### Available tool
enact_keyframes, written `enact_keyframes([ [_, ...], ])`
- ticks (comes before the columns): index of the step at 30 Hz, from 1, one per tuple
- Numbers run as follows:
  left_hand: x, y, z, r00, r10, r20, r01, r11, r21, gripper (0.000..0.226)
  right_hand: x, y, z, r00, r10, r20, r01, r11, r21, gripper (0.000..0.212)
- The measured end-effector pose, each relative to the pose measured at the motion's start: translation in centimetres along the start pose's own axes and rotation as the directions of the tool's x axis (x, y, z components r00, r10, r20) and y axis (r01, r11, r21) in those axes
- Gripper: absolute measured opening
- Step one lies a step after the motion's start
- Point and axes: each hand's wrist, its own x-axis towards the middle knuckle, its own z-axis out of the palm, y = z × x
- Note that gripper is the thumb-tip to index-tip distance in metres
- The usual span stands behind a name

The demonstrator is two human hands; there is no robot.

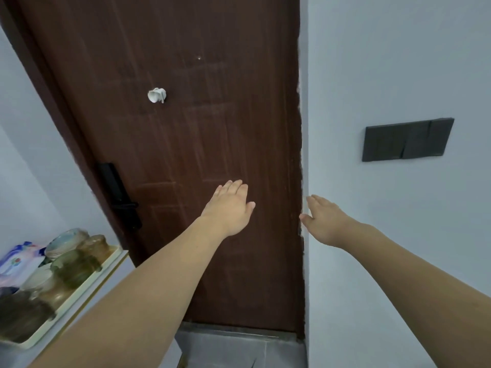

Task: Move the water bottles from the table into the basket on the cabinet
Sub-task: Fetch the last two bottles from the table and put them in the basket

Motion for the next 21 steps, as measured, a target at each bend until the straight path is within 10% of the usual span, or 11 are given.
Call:
enact_keyframes([
  [21,2.4,3.8,1.1,0.989,0.146,0.029,-0.142,0.985,-0.093,0.059,-1.8,3.2,-0.7,0.992,0.126,-0.017,-0.126,0.992,-0.022,0.059],
])
